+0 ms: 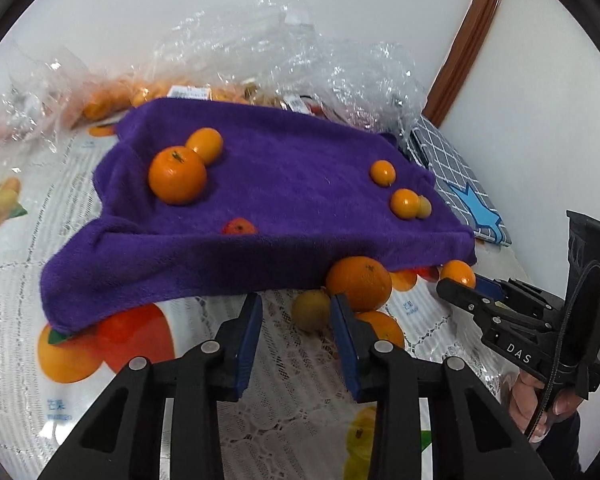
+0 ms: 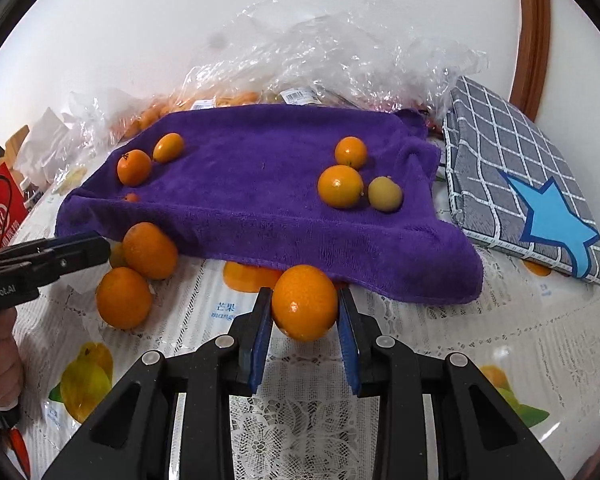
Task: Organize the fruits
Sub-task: 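Grasp a round orange with the right tool while the left tool grasps a small yellow fruit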
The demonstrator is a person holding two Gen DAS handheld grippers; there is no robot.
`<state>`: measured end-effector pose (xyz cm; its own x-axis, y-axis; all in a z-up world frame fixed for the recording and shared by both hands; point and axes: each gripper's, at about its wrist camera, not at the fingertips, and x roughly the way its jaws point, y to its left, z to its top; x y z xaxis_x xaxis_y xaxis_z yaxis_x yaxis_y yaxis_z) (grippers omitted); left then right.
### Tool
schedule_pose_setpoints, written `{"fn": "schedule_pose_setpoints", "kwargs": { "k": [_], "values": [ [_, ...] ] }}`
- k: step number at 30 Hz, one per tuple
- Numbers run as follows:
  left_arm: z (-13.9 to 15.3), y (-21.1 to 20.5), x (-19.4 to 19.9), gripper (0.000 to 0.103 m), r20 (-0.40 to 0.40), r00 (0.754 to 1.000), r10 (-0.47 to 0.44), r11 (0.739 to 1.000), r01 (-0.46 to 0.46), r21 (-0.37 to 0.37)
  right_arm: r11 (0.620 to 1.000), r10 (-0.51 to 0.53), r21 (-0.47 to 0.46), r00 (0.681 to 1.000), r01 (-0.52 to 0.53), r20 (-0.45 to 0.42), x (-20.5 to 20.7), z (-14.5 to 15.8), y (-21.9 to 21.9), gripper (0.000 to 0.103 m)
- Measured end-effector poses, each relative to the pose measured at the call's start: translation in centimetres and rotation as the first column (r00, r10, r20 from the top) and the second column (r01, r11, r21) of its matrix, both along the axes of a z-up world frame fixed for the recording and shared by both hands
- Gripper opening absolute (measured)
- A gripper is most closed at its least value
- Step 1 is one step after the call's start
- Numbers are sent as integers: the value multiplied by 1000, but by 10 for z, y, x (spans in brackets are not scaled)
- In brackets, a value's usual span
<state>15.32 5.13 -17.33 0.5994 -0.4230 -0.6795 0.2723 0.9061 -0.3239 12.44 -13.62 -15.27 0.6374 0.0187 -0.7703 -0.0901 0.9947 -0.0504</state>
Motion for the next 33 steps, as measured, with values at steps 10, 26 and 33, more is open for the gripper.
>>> {"fn": "schedule_pose_setpoints", "kwargs": {
  "k": [10,26,33],
  "values": [
    [-2,-11,3,22,-8,1000,-19,999,19,28,1000,13,-14,1000,-13,-10,2,-2,5,31],
    [-5,9,3,24,-29,995,92,991,-89,96,1000,-21,-8,998,21,-58,10,-8,1,31],
    [-2,11,0,23,-16,996,90,994,-89,64,1000,-18,-11,998,17,-57,10,-10,1,32]
  ]
}}
